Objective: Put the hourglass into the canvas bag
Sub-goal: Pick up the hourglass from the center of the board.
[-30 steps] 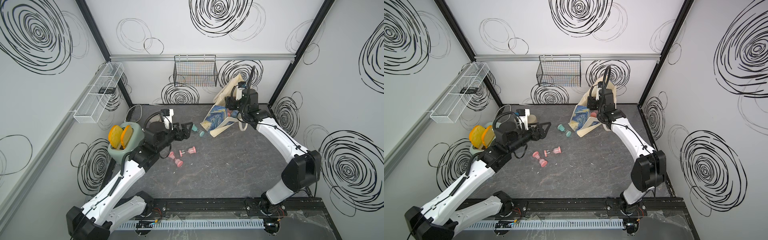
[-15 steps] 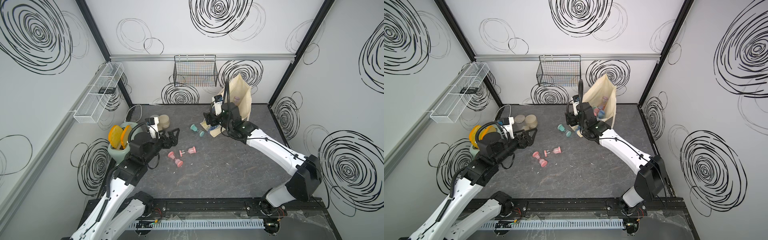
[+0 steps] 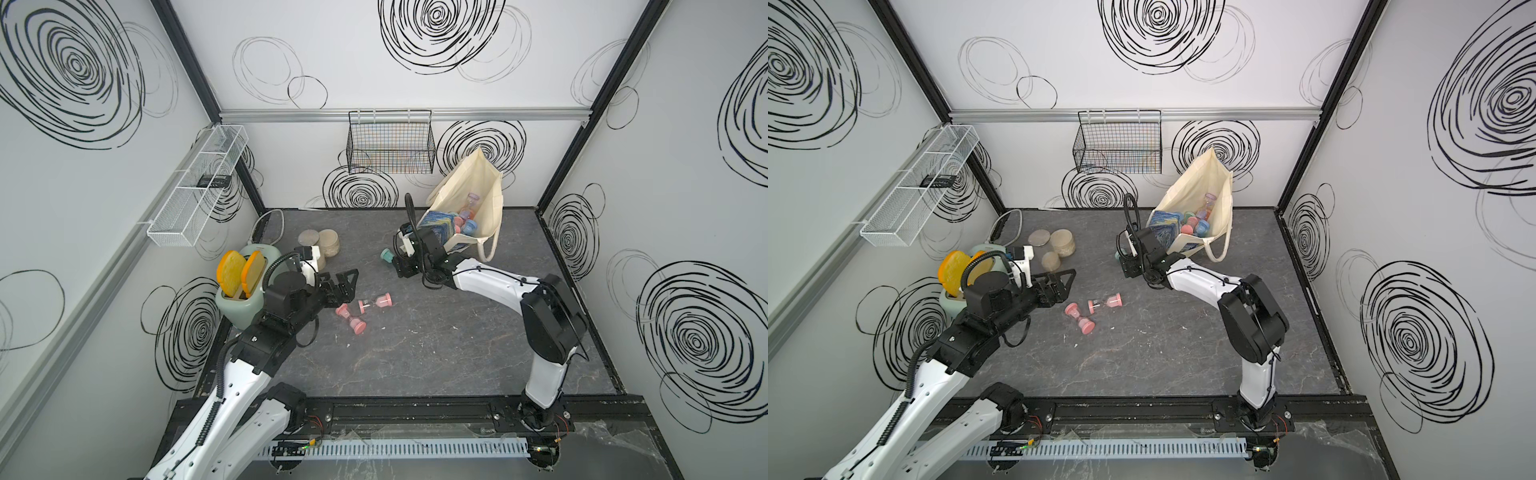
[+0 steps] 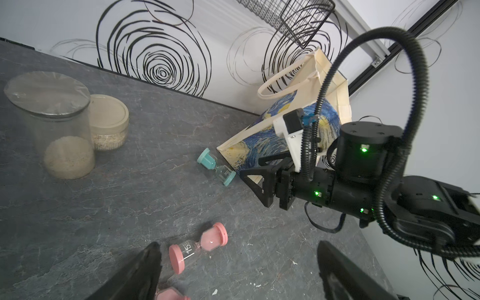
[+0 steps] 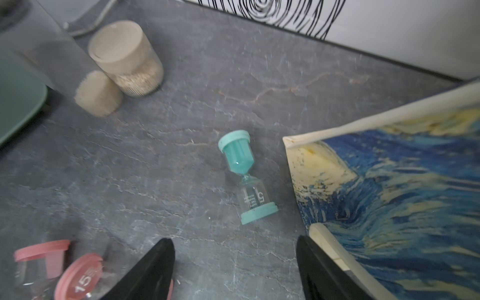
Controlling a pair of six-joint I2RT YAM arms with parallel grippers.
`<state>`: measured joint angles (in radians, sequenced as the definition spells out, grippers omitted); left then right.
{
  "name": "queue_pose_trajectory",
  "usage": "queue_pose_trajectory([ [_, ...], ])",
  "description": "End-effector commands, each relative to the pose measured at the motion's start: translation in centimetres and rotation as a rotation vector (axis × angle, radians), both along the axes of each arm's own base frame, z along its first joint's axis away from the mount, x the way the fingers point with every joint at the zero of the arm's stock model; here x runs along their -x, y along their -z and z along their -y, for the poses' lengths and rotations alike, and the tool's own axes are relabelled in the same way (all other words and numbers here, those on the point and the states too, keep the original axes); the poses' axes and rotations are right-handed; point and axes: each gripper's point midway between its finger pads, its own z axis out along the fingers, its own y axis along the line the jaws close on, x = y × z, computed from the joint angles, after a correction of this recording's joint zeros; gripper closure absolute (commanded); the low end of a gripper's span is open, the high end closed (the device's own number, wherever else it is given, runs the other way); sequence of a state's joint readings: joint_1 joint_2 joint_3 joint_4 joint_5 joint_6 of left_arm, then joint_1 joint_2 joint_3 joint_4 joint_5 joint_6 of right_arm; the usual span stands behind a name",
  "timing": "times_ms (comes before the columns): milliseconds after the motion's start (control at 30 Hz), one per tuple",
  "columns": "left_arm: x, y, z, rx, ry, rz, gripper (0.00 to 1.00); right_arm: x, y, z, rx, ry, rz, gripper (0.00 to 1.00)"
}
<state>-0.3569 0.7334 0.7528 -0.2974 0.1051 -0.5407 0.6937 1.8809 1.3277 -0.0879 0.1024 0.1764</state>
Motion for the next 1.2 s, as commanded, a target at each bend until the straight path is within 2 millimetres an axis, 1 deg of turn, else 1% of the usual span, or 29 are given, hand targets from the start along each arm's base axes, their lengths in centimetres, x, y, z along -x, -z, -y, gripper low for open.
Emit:
queue_pose_trajectory([
  [0,-0.4,0.1,0.4,0.015,0.021,0.012,0.04,-1.6,0.3,0.5,-0.012,0.024,-0.012,0.22],
  [167,-0.8,0.6,0.7,0.016,0.025,0.002,0.04,-3.0,3.4,0.5,0.040,0.049,-0.068,0.22],
  [367,-1.1,1.4,0.7,0.021,0.018,-0.009,0.04,-3.7,5.3,0.0,0.059,0.039,-0.073,0.22],
  [567,-1.3,1.5,0.8,0.026,0.017,-0.010,0.04,-3.4,7.3,-1.0,0.082,0.006,-0.088,0.22],
  [800,-1.3,1.6,0.9,0.030,0.021,-0.011,0.04,-3.0,8.4,-1.6,0.091,-0.019,-0.093,0.24],
  [1167,-1.3,1.7,0.6,0.027,0.009,-0.012,0.04,-2.7,10.0,-2.7,0.086,-0.061,-0.115,0.34],
])
